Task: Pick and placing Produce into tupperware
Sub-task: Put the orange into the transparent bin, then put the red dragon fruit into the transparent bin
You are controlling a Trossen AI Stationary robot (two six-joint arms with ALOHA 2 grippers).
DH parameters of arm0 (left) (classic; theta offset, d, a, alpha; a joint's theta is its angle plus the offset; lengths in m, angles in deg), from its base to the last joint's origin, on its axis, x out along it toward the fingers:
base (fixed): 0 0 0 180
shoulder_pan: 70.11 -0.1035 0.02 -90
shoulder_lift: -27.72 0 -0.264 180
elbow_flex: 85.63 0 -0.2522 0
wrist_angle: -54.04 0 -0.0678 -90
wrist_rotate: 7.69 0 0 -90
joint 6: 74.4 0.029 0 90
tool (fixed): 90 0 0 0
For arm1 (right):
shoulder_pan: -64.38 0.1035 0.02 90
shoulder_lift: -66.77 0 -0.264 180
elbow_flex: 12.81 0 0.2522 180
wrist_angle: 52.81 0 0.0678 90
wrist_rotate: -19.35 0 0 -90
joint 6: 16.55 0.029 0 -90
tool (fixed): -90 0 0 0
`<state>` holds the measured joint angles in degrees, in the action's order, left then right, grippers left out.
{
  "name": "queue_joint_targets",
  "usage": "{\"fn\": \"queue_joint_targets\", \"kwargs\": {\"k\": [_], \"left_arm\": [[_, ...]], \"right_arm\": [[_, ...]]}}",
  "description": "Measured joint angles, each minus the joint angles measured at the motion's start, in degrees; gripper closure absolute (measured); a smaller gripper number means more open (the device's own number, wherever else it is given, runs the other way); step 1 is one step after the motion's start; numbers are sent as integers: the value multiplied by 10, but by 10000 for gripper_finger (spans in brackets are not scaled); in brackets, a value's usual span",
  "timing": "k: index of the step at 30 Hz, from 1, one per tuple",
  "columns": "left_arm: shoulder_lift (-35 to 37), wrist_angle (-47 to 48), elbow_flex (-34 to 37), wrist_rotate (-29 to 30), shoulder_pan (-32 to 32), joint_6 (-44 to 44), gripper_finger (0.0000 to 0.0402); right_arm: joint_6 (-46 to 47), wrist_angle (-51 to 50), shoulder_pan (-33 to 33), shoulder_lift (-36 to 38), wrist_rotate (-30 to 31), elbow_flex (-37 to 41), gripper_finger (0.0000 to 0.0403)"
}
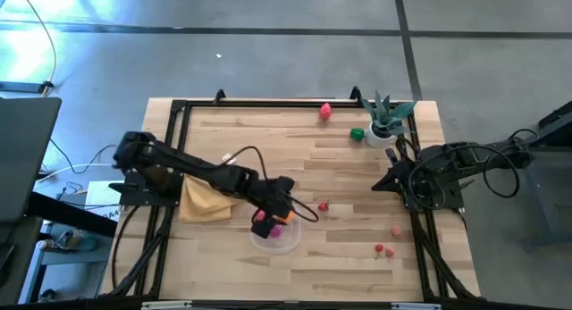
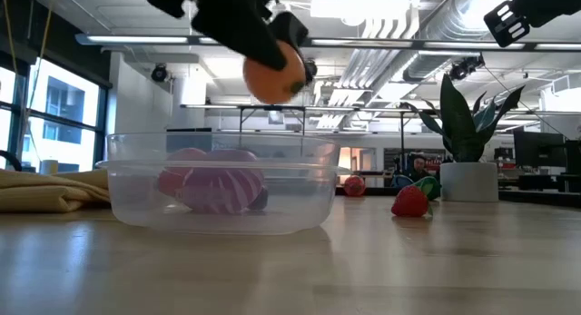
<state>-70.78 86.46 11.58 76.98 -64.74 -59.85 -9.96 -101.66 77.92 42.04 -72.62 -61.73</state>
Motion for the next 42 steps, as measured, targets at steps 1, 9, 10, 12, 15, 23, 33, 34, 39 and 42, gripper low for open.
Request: {"fn": "queue_joint_targets", "kwargs": {"k": [1,9,10,12,15,23,33,34,39,42], "left_arm": [[-10,-11,-1,-5,0,1,183],[-71,-19,1,-18,0,-13,153],[-76,-19,0,-19,-1,-14,155],[-85,-15,1,-28,-1,-14,164],[-89,-16,0,-32,-1,-13,180],[-88,-17,0,-32,-1,-13,154],[-88,-1,-2,-13,-1,-15,102],[-88,3,-7,-13,-1,-15,100],[-88,109,-87,-22,-1,-6,103],[-87,220,-163,-7,-1,7,110]], "right_arm": [[0,0,0,0,0,0,402],[0,0,0,0,0,0,402],[0,0,0,0,0,0,402],[0,0,0,0,0,0,402],[0,0,0,0,0,0,402],[0,0,0,0,0,0,402],[0,0,0,0,0,0,402],[0,0,0,0,0,0,402],[0,0,0,0,0,0,402],[0,0,0,0,0,0,402]]}}
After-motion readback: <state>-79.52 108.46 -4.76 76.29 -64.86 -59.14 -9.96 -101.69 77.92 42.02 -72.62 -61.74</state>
